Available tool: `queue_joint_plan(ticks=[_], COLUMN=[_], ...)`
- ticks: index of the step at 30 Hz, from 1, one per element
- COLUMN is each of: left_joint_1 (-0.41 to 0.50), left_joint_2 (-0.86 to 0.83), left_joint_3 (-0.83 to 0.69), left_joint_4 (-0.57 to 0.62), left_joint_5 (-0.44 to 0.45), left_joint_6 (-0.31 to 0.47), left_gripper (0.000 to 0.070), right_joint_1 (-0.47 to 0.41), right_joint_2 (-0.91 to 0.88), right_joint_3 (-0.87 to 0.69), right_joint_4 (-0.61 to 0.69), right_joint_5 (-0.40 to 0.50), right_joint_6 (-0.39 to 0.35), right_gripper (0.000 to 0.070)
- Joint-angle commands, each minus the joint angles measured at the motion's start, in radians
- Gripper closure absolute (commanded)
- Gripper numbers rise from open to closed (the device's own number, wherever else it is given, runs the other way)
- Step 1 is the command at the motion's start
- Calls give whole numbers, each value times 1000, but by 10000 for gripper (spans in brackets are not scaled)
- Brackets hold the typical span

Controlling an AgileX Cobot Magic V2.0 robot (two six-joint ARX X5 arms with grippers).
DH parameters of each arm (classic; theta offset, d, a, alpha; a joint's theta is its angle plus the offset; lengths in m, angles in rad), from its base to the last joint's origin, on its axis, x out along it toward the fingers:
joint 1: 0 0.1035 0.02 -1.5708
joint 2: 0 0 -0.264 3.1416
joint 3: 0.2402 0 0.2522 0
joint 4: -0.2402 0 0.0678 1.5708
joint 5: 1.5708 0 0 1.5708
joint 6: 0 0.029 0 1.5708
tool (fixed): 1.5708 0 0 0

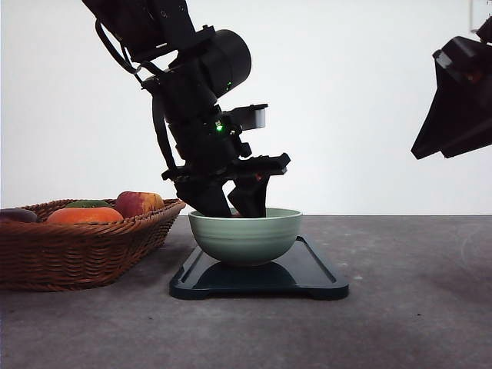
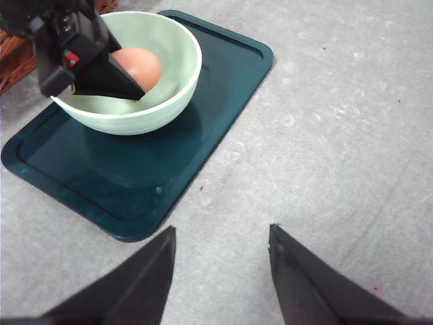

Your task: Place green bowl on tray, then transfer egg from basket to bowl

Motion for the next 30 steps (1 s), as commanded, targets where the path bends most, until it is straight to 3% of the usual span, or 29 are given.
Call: queue_joint_plan(ticks=[1,14,20,22,30], left_joint_1=[-3,-3,-5,-4,-3], left_joint_2=[20,54,53,51,49], left_joint_3=[21,21,28,36,190], left_joint_4=[19,17,12,6,-186], left_joint_5=[-3,-3,-2,-2,-3], left_joint_6=[-2,-24,-34,-45,-50], left_gripper=[473,469,350,345,345], right_joint_1=[4,4,4,4,4], right_joint_2=[8,8,8,8,8], right_joint_3=[5,5,5,5,5], right_joint_4=[11,10,10,10,10], right_joint_5=[0,0,0,0,0], right_joint_6=[-8,-8,-8,-8,-8], right_gripper=[426,426,426,426,426])
